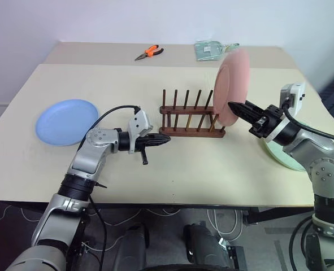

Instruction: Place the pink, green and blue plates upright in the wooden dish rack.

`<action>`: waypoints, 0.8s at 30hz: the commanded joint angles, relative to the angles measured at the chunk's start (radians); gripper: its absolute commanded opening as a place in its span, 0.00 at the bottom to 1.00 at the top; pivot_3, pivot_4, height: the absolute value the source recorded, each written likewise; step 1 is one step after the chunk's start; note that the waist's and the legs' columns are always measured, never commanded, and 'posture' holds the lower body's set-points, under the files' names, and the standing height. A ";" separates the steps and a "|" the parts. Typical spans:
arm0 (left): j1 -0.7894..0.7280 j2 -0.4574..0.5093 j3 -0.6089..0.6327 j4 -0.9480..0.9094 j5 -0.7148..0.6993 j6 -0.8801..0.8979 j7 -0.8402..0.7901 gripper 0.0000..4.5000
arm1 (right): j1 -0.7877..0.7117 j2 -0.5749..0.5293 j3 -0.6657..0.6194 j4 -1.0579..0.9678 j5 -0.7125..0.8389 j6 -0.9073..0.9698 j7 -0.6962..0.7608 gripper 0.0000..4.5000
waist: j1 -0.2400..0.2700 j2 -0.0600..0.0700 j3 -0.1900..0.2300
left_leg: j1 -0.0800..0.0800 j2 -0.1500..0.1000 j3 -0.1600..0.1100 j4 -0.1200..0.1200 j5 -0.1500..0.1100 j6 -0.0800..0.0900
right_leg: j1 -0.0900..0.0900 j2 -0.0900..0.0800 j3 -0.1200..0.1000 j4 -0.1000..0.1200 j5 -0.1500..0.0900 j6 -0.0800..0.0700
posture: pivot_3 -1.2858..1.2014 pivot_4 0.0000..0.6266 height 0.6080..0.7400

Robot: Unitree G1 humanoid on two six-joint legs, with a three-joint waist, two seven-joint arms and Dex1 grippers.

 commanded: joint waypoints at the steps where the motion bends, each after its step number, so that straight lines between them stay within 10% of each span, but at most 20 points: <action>1: 0.000 0.013 0.019 -0.035 -0.013 -0.007 -0.001 0.00 | -0.009 -0.035 -0.038 -0.041 -0.046 -0.048 0.008 0.66 | 0.000 0.000 0.000 | 0.000 0.000 0.000 0.000 0.000 0.000 | 0.000 0.000 0.000 0.000 0.000 0.000 | 0.52 0.24 0.90; 9: -0.003 0.024 0.021 -0.031 -0.014 -0.013 -0.006 0.00 | 0.227 -0.241 -0.118 -0.168 -0.227 -0.095 0.071 0.66 | 0.004 0.000 0.000 | -0.001 -0.001 0.000 0.000 0.000 0.000 | 0.000 -0.001 0.000 -0.001 -0.001 0.000 | 0.52 0.24 0.90; 14: -0.008 0.011 0.002 -0.032 -0.018 -0.014 -0.029 0.00 | 0.481 -0.335 -0.086 -0.186 -0.475 -0.127 0.022 1.00 | 0.001 -0.001 0.000 | 0.000 0.000 0.000 0.000 0.000 0.000 | 0.000 0.000 0.000 -0.001 -0.001 -0.001 | 0.52 0.24 0.90; 20: -0.028 -0.017 -0.022 -0.016 -0.009 -0.018 -0.051 0.00 | 0.497 -0.263 0.037 -0.070 -0.670 -0.171 -0.108 1.00 | -0.004 0.000 -0.001 | 0.001 0.000 0.001 0.000 0.000 0.000 | 0.000 0.000 0.002 -0.001 -0.001 -0.001 | 0.52 0.24 0.90; 24: -0.030 -0.021 -0.035 -0.033 -0.017 -0.011 -0.072 0.00 | 0.458 -0.221 0.056 0.023 -0.738 -0.196 -0.163 0.71 | 0.001 0.000 -0.001 | 0.000 -0.001 0.002 0.000 0.000 0.000 | 0.000 0.000 0.002 -0.001 -0.001 -0.001 | 0.52 0.24 0.90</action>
